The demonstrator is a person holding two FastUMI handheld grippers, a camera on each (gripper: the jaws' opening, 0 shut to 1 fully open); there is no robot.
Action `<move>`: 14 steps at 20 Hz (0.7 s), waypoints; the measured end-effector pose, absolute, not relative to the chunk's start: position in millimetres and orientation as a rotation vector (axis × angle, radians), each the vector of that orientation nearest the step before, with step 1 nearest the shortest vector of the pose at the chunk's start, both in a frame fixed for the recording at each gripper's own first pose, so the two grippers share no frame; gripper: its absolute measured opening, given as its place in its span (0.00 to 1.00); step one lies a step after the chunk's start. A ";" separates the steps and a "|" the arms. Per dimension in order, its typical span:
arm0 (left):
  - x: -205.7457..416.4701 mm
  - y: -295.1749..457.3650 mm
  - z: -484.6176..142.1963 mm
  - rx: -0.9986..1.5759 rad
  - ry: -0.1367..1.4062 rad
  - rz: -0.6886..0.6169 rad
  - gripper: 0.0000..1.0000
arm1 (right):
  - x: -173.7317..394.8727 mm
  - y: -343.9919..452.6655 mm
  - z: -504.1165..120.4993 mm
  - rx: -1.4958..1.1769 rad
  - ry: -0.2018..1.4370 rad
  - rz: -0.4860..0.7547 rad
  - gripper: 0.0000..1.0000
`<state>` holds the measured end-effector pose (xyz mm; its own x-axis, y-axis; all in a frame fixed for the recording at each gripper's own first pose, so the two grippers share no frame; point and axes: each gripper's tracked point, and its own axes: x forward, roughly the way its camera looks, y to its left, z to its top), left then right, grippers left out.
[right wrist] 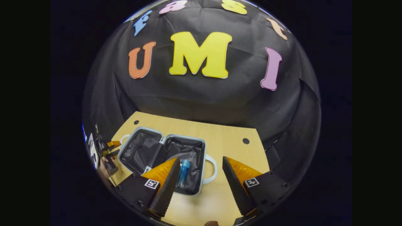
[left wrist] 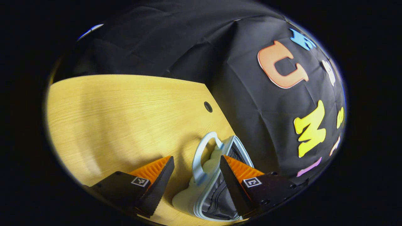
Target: First open the suitcase, pack the skin care products into it, and then close the suitcase.
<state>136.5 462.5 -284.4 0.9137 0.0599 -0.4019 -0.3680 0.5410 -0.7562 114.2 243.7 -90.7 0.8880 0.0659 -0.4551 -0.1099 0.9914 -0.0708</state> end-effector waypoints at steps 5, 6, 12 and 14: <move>148.5 455.7 -300.7 -1.053 0.359 0.244 0.69 | 90.8 237.2 -82.6 -0.100 0.446 0.115 0.80; 152.3 453.2 -299.0 -1.059 0.348 0.234 0.51 | 88.6 236.1 -83.8 -0.109 0.445 0.119 0.80; 153.4 450.4 -294.6 -1.009 0.364 0.220 0.17 | 82.0 229.3 -88.4 -0.093 0.456 0.136 0.80; 149.8 449.3 -289.5 -1.008 0.369 0.222 0.13 | 81.1 224.7 -84.5 -0.082 0.450 0.138 0.80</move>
